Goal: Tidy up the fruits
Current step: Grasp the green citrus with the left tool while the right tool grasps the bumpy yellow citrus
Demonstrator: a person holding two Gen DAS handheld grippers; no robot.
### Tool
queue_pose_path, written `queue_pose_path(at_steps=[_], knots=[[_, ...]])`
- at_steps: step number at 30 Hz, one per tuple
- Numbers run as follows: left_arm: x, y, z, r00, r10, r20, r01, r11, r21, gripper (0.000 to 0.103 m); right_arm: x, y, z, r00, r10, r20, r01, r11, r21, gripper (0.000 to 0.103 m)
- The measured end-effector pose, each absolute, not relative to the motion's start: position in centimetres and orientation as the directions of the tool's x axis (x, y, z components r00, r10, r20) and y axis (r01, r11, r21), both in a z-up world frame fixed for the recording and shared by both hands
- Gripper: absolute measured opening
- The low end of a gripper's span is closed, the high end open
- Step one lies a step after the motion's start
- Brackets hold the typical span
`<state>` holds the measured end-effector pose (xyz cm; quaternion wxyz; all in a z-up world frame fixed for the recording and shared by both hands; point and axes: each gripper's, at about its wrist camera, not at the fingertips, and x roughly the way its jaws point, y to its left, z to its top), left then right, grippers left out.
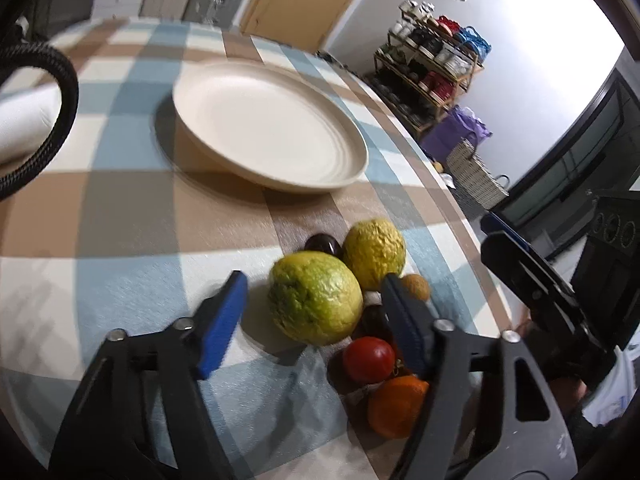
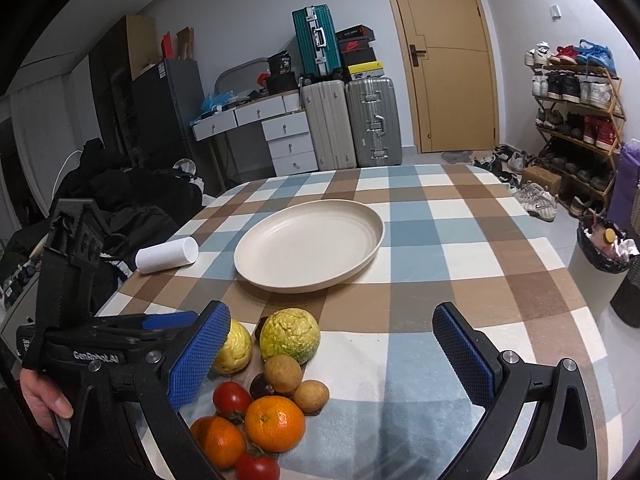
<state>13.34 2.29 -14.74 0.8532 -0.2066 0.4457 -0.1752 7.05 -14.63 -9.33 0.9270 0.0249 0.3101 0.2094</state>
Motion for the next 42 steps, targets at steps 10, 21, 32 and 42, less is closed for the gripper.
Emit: queue_pose_path(at_steps=[10,21,32,42], knots=[[16.1,2.4,-15.8,0.533,-0.54,-0.651,0.127,0.812,-0.57,0.046,8.1,-13.9,-10.0,0.691,0.43,-0.581,-0.398,0.897,0.191,0.103],[15.0,4.0,-13.2,0.603,-0.529,-0.597,0.133,0.805,-0.579,0.046,9.8,-12.8,-11.0,0.563,0.511,-0.649,-0.458,0.847,0.27,0.103],[11.8,7.0,-11.5,0.644,-0.502,-0.578,0.149,0.823,-0.548,0.046,13.2,-11.5,-13.7,0.412,0.56,-0.719,-0.424,0.816,0.392,0.096],[10.4,8.2,-12.2,0.657,-0.49,-0.573,0.132,0.823,-0.553,0.046,14.5,-10.9,-15.1,0.36,0.549,-0.754,-0.389,0.823,0.414,0.053]])
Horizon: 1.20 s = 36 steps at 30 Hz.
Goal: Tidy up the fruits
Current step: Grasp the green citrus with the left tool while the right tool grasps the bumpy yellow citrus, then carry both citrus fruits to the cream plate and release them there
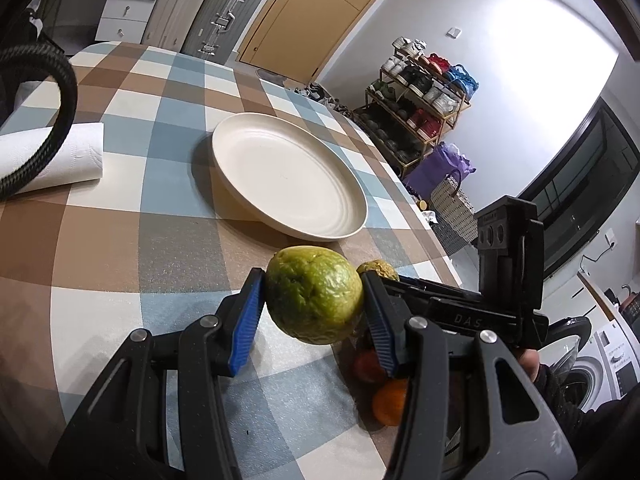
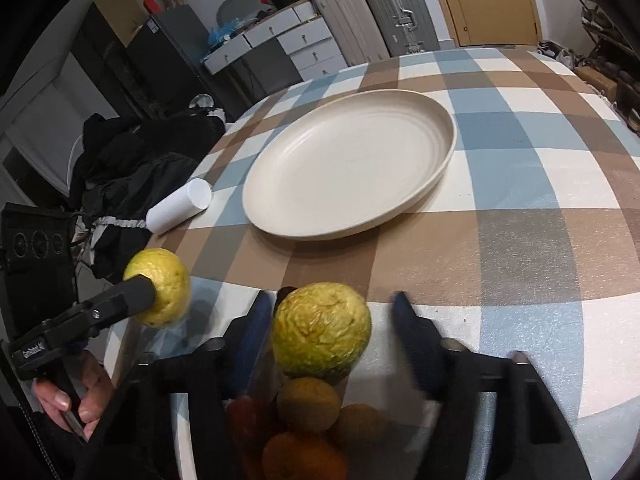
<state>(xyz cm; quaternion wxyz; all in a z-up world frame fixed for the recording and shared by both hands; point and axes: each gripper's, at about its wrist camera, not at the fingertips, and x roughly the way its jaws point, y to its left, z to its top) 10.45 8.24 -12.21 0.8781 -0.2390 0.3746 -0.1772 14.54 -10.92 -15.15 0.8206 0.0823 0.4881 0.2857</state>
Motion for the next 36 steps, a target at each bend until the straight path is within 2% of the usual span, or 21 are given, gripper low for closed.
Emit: queue_pose_path(at_steps=[1,10,22,36], knots=[[10.5,8.4,-12.1,0.658,-0.49,-0.573,0.133,0.824,-0.552,0.046,14.6,-10.9,-15.1,0.354,0.551,-0.756,-0.386,0.822,0.419,0.05],[11.5,8.3,-10.6,0.675,-0.467,-0.571,0.145,0.843,-0.518,0.046,14.6,-12.0,-14.8,0.37,0.6,-0.709,-0.349,0.797,0.493,0.05],[17.5,9.5,-7.4,0.701,-0.443,-0.559,0.148,0.857,-0.493,0.046,15.2,-13.0,-12.1,0.461,0.623,-0.632,-0.385,0.782,0.49,0.049],[26.9,8.4,-8.2,0.686,-0.431,-0.586,0.143,0.87,-0.473,0.046,22.8,-13.4,-11.0,0.481,0.67,-0.566,-0.396,0.742,0.541,0.049]])
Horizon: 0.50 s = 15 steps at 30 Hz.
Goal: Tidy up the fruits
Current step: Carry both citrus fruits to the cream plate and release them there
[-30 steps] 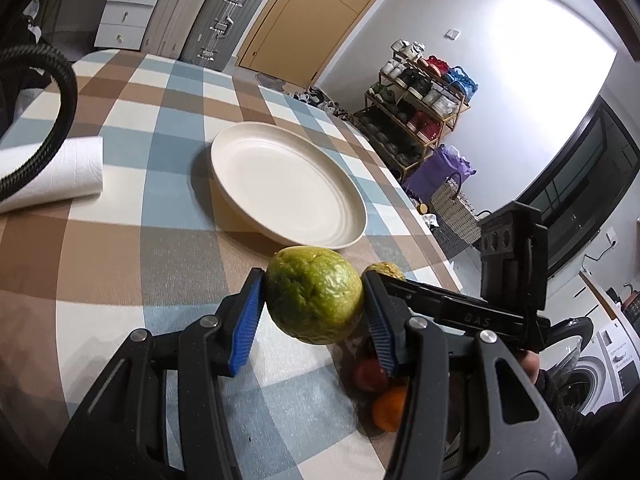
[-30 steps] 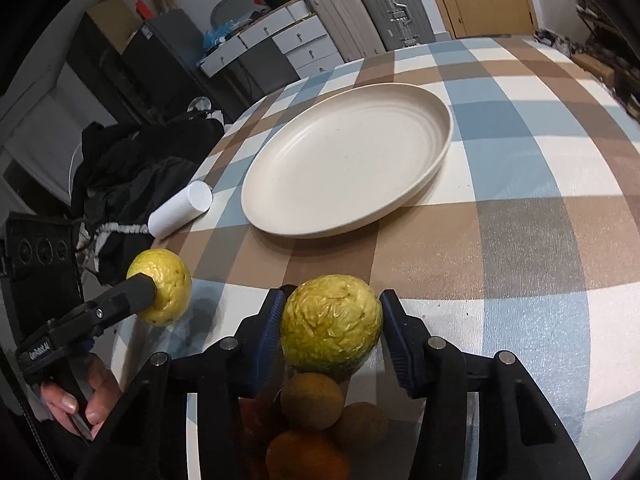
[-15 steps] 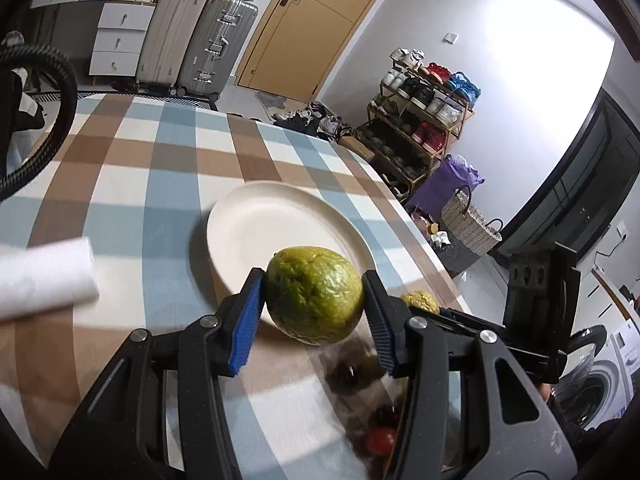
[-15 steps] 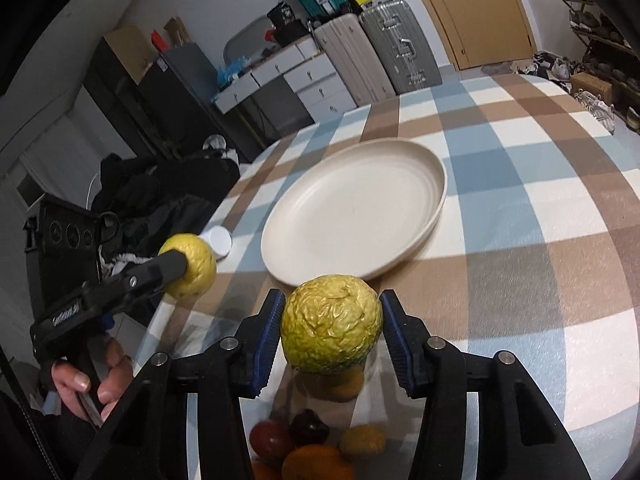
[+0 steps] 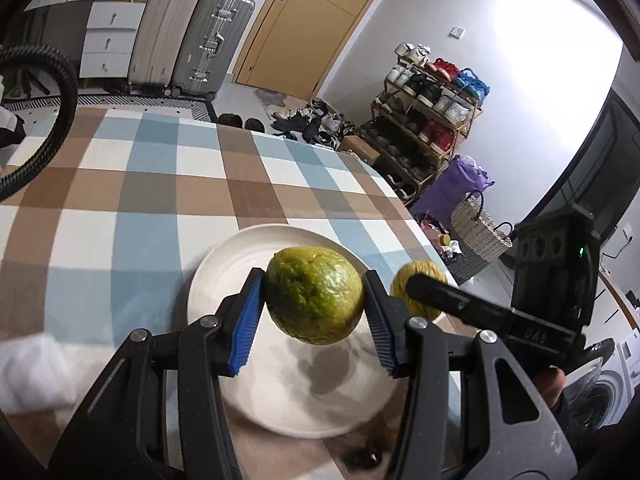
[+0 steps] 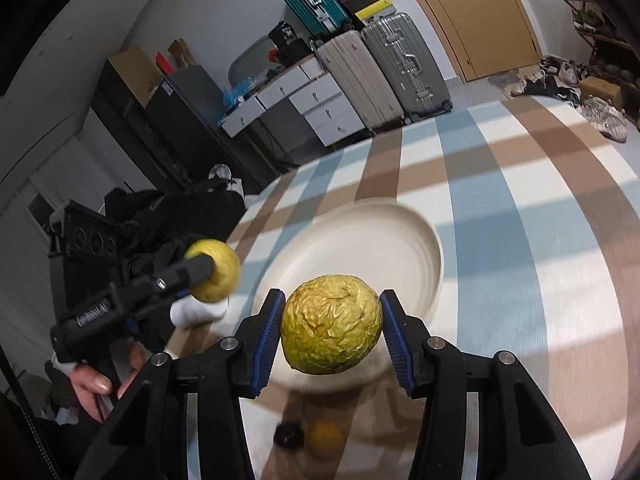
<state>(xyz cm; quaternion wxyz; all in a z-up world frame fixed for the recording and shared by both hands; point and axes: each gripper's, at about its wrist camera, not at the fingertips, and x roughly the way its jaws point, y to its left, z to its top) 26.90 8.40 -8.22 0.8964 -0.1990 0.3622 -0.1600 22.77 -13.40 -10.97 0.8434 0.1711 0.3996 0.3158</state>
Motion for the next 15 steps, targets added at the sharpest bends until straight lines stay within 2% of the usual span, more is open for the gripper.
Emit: queue_pose_path(at_steps=[6,15], knots=[[30.9,8.4,-10.2,0.662,-0.412,-0.626,0.107,0.879,-0.465,0.046,27.6,-12.1,-10.1,0.465,0.682,-0.564,-0.404,0.731,0.551,0.049],[34.3,8.9,-13.4,0.633,-0.42,-0.651,0.082,0.872,-0.483,0.046,33.5,-9.3,-11.9,0.415,0.669,-0.616,-0.378,0.743,0.553,0.05]])
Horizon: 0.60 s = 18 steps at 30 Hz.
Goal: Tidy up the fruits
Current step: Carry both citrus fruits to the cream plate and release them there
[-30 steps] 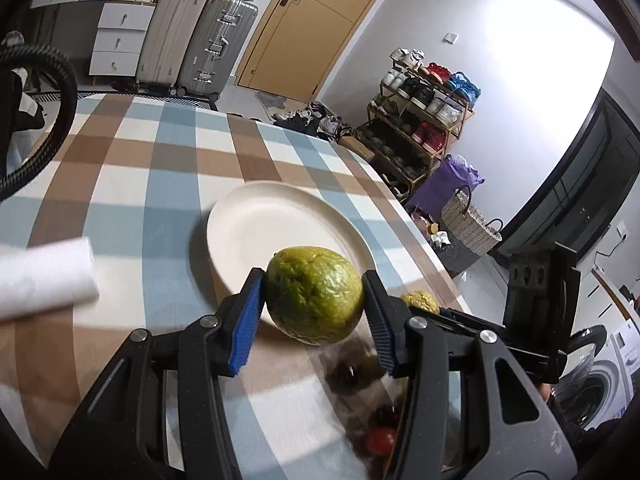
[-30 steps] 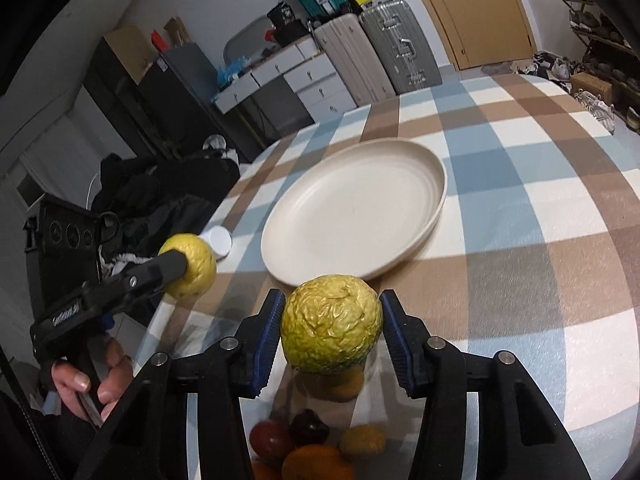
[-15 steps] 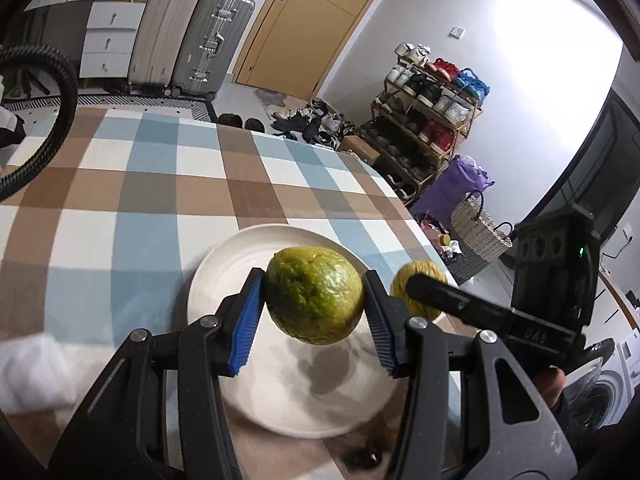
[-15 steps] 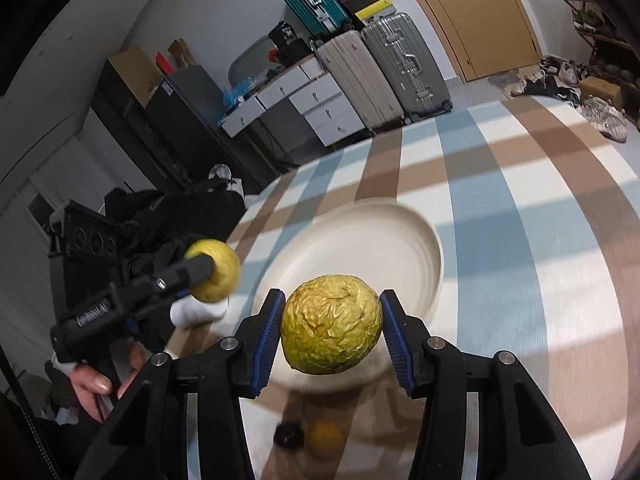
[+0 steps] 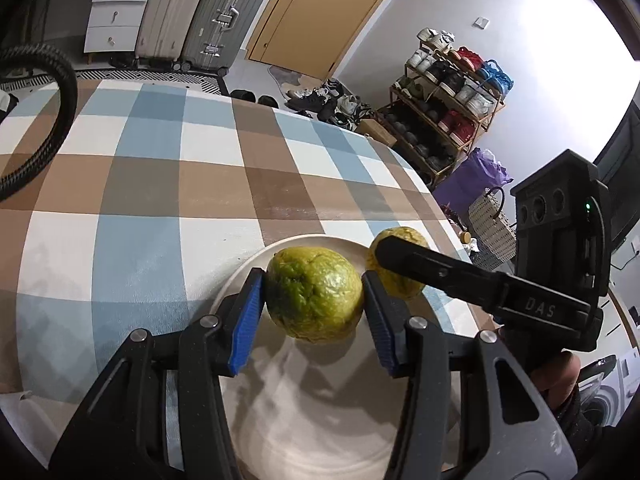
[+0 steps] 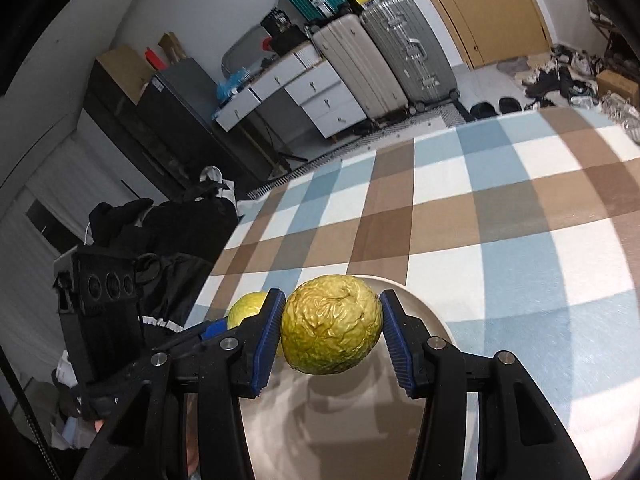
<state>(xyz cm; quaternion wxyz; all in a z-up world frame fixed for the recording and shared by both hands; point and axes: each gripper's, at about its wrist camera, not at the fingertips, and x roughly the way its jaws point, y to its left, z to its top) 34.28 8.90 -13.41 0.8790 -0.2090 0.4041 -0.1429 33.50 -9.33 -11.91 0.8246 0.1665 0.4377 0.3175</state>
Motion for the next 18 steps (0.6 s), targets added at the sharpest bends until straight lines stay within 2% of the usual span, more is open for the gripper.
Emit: queue_pose_path(at_steps=[14,18], knots=[[35.1,7.8,-14.7,0.643,-0.358,-0.677,0.05,0.902,-0.43,0.047,35.7,-7.6,-14.8,0.376,0.6,-0.706,-0.311,0.799,0.514,0.05],[35.1,7.6,-14.4,0.639,-0.34,-0.69,0.033,0.908,-0.417,0.048,35.4,-7.4,-14.4,0.392,0.599,-0.698,-0.319,0.8,0.507,0.051]])
